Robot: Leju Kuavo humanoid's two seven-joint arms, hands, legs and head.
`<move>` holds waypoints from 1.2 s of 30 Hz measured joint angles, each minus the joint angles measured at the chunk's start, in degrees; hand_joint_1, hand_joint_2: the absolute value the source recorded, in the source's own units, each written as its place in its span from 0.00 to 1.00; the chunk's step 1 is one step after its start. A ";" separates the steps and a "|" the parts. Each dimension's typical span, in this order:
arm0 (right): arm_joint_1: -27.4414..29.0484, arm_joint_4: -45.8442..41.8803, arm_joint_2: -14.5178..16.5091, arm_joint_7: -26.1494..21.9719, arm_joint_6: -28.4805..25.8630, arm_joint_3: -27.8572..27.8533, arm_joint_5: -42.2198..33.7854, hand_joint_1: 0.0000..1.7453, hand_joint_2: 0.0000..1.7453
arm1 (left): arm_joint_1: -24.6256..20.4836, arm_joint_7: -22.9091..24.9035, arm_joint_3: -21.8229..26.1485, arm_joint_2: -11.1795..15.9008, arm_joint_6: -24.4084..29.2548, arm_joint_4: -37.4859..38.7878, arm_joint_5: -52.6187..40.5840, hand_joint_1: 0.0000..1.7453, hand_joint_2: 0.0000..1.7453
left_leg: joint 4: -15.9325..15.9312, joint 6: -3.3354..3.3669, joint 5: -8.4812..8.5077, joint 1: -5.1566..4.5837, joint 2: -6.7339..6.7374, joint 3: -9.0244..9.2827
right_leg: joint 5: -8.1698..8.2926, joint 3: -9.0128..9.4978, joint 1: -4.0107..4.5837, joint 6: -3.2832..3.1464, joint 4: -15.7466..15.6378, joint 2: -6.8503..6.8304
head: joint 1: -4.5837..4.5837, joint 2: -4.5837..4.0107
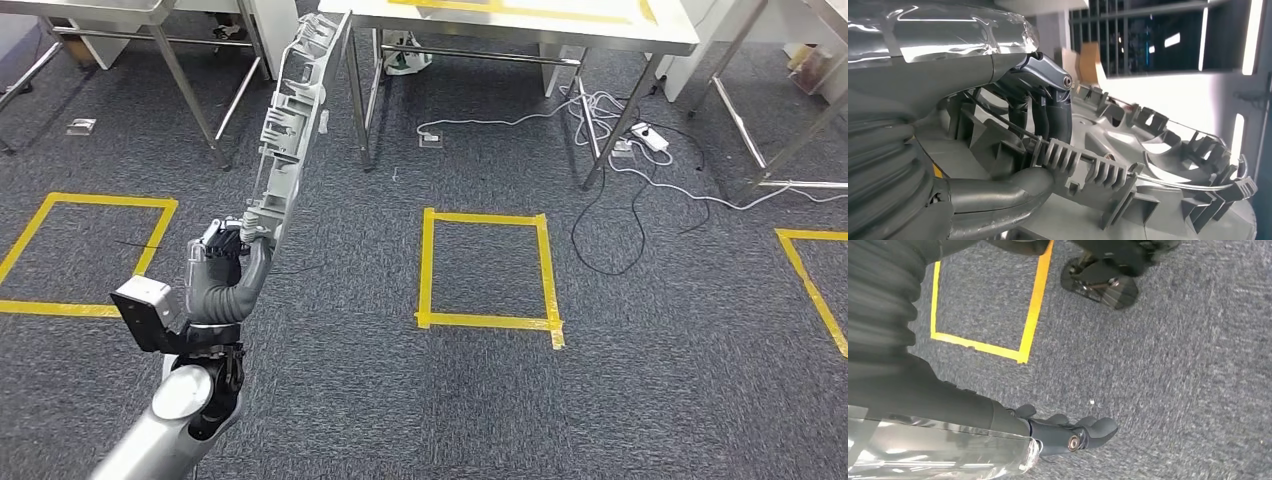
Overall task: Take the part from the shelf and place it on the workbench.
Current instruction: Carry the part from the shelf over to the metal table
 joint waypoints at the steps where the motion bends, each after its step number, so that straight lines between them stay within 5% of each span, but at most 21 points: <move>1: 0.20 0.01 0.01 -0.05 0.03 0.00 0.02 0.00 1.00 | 0.01 0.31 -0.01 0.02 0.16 0.02 -0.21 1.00 1.00 | -0.01 0.21 -0.10 -0.12 -0.55 -0.11 | -0.61 -1.27 0.03 -0.13 2.76 0.16 | 0.01 0.00; 3: 0.40 0.01 0.04 -0.08 0.12 0.00 0.14 0.00 1.00 | 0.05 0.83 -0.02 0.07 0.33 0.07 -0.57 1.00 1.00 | -0.03 0.44 -0.26 -0.44 -1.51 0.00 | 1.46 -1.40 0.21 -0.86 2.52 0.26 | 0.07 0.00; 6: 0.23 0.00 -0.06 -0.10 0.20 0.00 0.27 0.00 1.00 | 0.06 1.07 -0.03 0.27 0.34 0.10 -0.89 1.00 1.00 | -0.09 0.45 -0.44 -0.78 -2.32 0.68 | 6.99 2.95 1.10 -3.36 -7.91 0.10 | 0.06 0.00; 9: -0.06 -0.02 -0.20 -0.16 0.28 -0.01 0.37 0.00 1.00 | 0.09 1.14 -0.09 0.42 0.34 0.13 -0.92 1.00 1.00 | -0.27 -0.32 -0.68 -0.58 -2.50 0.70 | 6.57 4.79 1.69 -4.61 -12.55 0.13 | 0.11 0.00; 13: 0.07 -0.01 -0.11 -0.17 0.33 -0.02 0.56 0.00 1.00 | 0.10 1.28 -0.01 0.89 0.32 0.04 -0.95 1.00 1.00 | 2.61 -1.34 -2.03 -0.48 -1.64 -0.28 | 7.01 7.98 1.20 -3.98 -15.98 0.63 | -0.07 0.00; 15: 0.13 -0.01 -0.10 -0.17 0.33 -0.03 0.73 0.00 1.00 | 0.12 1.32 -0.12 1.07 0.26 0.10 -0.97 1.00 1.00 | 8.99 -1.74 -3.79 -0.26 -1.38 -4.40 | 6.37 9.34 1.11 -3.84 -16.50 0.78 | -0.16 0.00; 17: 0.37 -0.02 -0.08 -0.15 0.41 -0.03 0.81 0.00 1.00 | 0.31 1.33 -0.24 1.18 0.24 0.16 -0.98 1.00 1.00 | 12.89 -2.26 -3.04 0.01 -1.28 -8.33 | 4.98 10.88 0.89 -3.52 -16.52 1.03 | -0.16 0.00; 19: 0.67 -0.01 -0.08 -0.10 0.49 -0.02 0.85 0.00 1.00 | 0.41 1.34 -0.30 1.28 0.26 0.32 -0.98 1.00 1.00 | 9.30 -2.86 2.22 0.40 -0.96 -8.77 | 3.07 13.16 0.49 -2.97 -16.52 1.36 | -0.19 0.00; 21: 0.81 0.01 -0.16 -0.04 0.50 -0.03 0.92 0.00 1.00 | 0.49 1.33 -0.37 1.35 0.26 0.66 -0.98 1.00 1.00 | 4.65 -3.44 5.99 0.35 -0.27 -7.28 | 1.01 15.19 0.17 -2.12 -16.61 1.59 | -0.05 -0.01; 24: 0.52 0.01 -0.24 0.05 0.51 -0.04 1.01 0.00 1.00 | 0.52 1.21 -0.46 1.57 0.24 0.76 -1.01 1.00 1.00 | 2.39 -2.08 2.90 -0.23 0.22 -5.01 | -0.33 16.47 0.08 -1.01 -16.57 1.69 | 0.15 -0.02; 26: 0.17 -0.02 -0.10 0.07 0.52 -0.03 1.13 0.00 1.00 | 0.50 1.22 -0.41 1.65 0.30 0.64 -1.01 1.00 1.00 | 1.77 -0.86 0.87 -0.08 0.20 -3.41 | 1.52 15.10 0.04 -0.51 -13.13 1.65 | 0.21 0.00; 29: 0.00 -0.05 0.06 0.07 0.52 -0.02 1.25 0.00 1.00 | 0.92 1.31 -0.40 1.81 0.34 0.83 -1.01 1.00 1.00 | 0.27 -0.19 -1.44 0.27 0.57 0.56 | 4.93 6.17 -0.26 1.00 -0.18 1.00 | 0.42 0.00; 31: 0.50 -0.04 0.12 0.08 0.52 -0.02 1.22 0.00 1.00 | 1.10 1.33 -0.49 1.85 0.32 0.93 -1.07 1.00 1.00 | -1.21 -0.15 -3.05 0.46 0.60 4.15 | 1.26 0.29 -0.36 1.35 4.28 0.78 | 0.49 0.00; 33: 0.98 0.01 0.10 0.09 0.53 -0.02 1.20 0.00 1.00 | 1.13 1.39 -0.58 1.85 0.32 0.95 -1.14 1.00 1.00 | -2.96 -0.27 -4.68 0.65 0.38 8.23 | -3.22 -3.26 -0.07 0.77 3.43 0.75 | 0.53 0.00; 34: 1.17 0.02 0.03 0.10 0.53 -0.02 1.20 0.00 1.00 | 1.13 1.44 -0.65 1.84 0.32 0.96 -1.16 1.00 1.00 | -3.97 -0.38 -5.47 0.67 0.23 10.38 | -3.09 -4.23 0.27 0.12 1.21 0.76 | 0.54 0.00; 35: 1.47 0.03 -0.06 0.12 0.53 -0.03 1.19 0.00 1.00 | 1.16 1.48 -0.71 1.83 0.32 0.98 -1.20 1.00 1.00 | -5.09 -0.49 -6.22 0.72 0.07 12.37 | 0.13 -4.76 0.82 -0.87 -2.18 0.84 | 0.60 0.00; 36: 1.88 0.07 -0.25 0.16 0.54 -0.03 1.15 0.00 1.00 | 1.19 1.51 -0.79 1.80 0.32 1.05 -1.31 1.00 1.00 | -6.08 -0.62 -6.90 0.79 -0.17 14.17 | 6.22 -4.99 1.57 -2.02 -6.45 1.04 | 0.72 0.00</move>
